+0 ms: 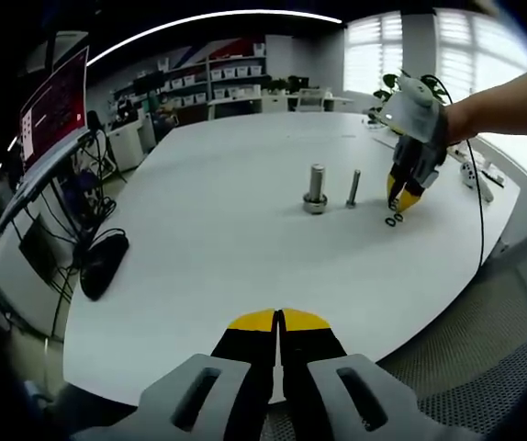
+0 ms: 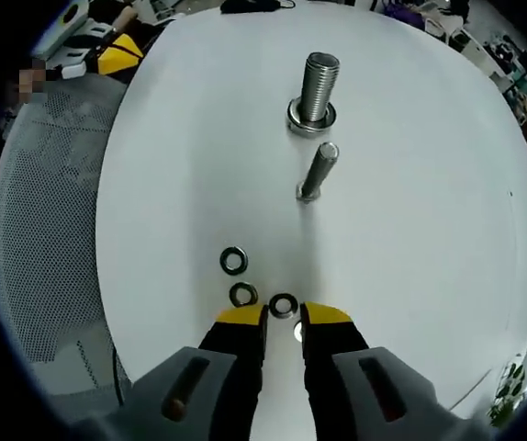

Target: Place the washer onto the threaded stud by aligning its center hole with the stud, sliding it down to the base, and recovering from edge contact or off-axis alignment until the washer reaches the visible bottom stop.

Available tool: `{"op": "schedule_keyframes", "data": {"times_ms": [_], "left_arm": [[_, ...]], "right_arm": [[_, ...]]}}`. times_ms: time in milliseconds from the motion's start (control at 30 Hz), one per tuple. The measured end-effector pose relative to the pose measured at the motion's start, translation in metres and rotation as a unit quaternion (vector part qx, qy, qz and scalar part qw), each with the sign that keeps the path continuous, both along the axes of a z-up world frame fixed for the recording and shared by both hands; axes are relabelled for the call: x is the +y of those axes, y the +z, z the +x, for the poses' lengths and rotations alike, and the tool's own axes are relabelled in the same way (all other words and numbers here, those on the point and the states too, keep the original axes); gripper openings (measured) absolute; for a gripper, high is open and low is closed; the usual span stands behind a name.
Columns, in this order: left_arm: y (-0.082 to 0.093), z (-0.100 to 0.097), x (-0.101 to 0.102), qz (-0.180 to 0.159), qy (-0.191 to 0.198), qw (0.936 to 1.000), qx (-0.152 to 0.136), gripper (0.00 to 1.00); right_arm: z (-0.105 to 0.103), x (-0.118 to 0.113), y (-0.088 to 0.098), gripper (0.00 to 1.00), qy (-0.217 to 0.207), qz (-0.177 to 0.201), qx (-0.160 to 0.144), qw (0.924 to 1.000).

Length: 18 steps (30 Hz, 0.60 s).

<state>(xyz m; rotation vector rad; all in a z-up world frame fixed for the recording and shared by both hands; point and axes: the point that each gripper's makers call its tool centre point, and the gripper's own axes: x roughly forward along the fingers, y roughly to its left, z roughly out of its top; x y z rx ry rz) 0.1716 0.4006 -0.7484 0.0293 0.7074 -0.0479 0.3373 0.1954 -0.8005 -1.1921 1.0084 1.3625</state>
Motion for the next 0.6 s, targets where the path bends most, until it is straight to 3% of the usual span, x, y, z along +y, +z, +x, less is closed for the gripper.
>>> {"op": "schedule_keyframes", "data": {"times_ms": [300,600], "left_arm": [[-0.0002,0.0000,-0.0004,-0.001,0.000,1.0000,0.000,0.00],[0.0000,0.0000,-0.0003,0.000,0.000,1.0000,0.000,0.00]], "right_arm": [[-0.0028,0.0008,-0.0005,0.17,0.039,-0.004,-0.009,0.9992],[-0.0014,0.0009,-0.0001,0.15,0.025,-0.007,-0.009,0.9996]]}}
